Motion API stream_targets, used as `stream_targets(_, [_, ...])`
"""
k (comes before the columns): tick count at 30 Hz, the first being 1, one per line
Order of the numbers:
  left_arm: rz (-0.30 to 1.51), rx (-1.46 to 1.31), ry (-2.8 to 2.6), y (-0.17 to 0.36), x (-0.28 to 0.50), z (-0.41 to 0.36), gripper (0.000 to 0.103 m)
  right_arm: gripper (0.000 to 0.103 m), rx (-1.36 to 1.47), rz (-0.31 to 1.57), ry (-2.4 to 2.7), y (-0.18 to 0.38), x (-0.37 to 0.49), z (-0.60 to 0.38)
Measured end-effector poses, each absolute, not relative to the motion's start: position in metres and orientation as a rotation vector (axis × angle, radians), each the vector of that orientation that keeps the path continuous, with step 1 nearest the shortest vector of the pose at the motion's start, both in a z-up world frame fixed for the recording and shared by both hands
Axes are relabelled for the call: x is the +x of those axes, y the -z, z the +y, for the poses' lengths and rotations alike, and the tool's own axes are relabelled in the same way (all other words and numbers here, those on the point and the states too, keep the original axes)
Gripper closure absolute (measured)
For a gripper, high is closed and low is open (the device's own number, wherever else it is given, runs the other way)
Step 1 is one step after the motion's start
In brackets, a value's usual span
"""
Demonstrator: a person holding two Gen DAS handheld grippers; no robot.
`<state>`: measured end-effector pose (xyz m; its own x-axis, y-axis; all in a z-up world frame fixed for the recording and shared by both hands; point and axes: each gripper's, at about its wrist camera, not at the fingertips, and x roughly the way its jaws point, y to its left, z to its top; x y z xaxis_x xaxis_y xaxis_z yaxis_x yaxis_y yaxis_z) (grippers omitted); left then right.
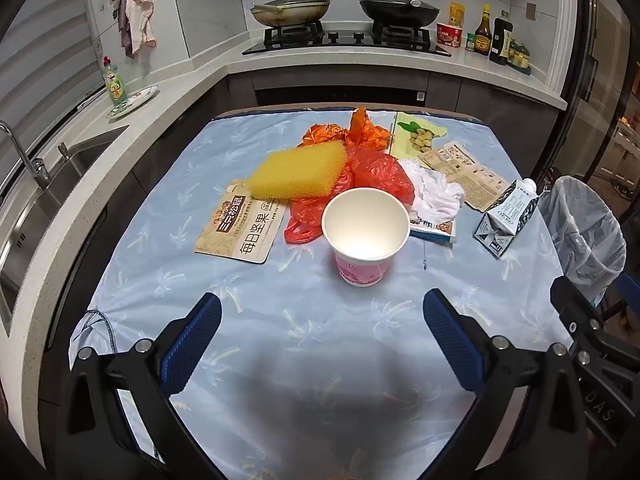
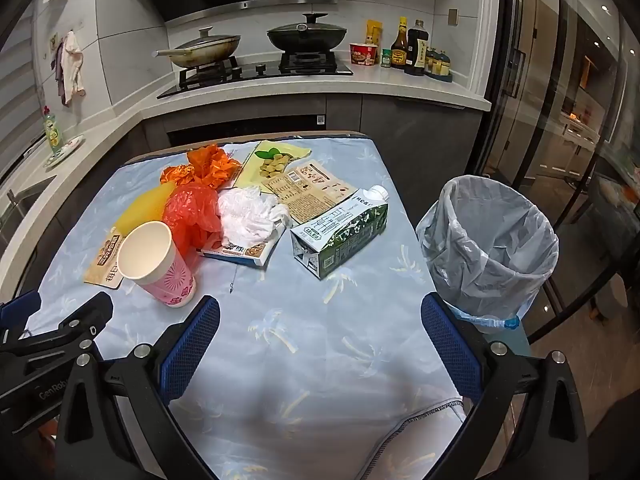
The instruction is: Collect trash
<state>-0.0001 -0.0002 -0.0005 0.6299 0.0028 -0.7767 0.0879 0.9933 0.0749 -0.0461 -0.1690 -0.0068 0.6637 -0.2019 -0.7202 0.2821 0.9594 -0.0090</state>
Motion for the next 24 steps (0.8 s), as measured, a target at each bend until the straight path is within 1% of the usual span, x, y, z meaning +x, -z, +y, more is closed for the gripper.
stream_targets(10, [0.918,0.083,0.042,0.0069,0.0037,0.0035,0.007,0.006,0.111,0.804,0.271,0.0077,-0.0455,-0.1688])
stream_targets(24, [0.908,0.058,0.043,0.0033,0.0012,0.0076,0.007,0.006,0.112,0.803,0.272,0.0068,-0.0453,-0.1680])
